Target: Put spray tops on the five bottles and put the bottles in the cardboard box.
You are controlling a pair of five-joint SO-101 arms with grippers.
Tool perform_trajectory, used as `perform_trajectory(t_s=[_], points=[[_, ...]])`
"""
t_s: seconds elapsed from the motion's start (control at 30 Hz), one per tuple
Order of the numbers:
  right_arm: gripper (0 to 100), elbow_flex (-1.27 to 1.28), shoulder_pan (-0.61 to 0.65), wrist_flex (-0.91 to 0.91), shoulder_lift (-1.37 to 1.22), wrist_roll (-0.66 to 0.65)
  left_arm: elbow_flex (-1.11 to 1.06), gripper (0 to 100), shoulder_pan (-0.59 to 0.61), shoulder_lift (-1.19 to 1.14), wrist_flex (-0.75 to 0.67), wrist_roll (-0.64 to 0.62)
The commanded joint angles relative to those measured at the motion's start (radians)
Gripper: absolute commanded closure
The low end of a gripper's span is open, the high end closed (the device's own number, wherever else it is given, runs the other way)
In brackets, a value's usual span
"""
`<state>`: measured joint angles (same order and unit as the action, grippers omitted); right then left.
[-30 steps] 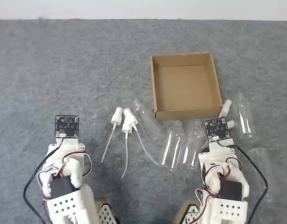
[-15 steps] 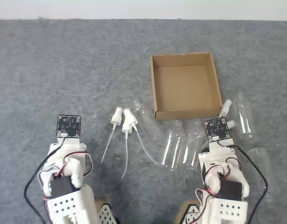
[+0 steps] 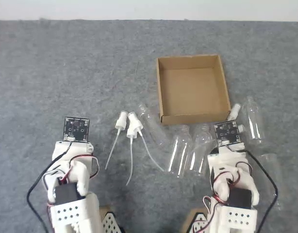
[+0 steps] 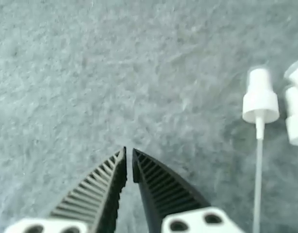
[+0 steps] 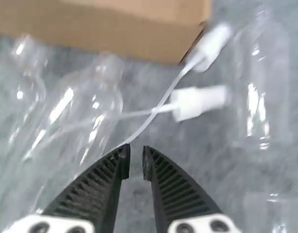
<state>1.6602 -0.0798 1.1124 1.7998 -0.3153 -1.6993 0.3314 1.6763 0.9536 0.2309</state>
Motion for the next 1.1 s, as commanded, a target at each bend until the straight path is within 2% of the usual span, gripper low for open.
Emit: perform_trajectory(t_s=[0.0,0.23,0.33,0.53,0.77,1.07], points=[[99.2,-0.180,-0.030,-0.025,0.013,-0.012,0.005,99,-0.003,0.011,0.038,0.006],[99.2,-0.433,-0.050,0.099,-0.024,-0.078,0.005,99,-0.003,0.011,0.034,0.006],[99.2,-0.499,-0.136,0.084,-0.150,-0.104,0.005,99,-0.003,0.011,0.034,0.006],[98.9,-0.641,-0.341,0.067,-0.541,-0.265,0.005,99,-0.003,0.011,0.038,0.006],[79.9,-0.717,-0.469,0.067,-0.848,-0.385,0.005,99,-0.003,0.011,0.038,0.006],[78.5,-0.712,-0.568,0.068,-0.960,-0.525,0.005,99,-0.003,0.011,0.038,0.006]])
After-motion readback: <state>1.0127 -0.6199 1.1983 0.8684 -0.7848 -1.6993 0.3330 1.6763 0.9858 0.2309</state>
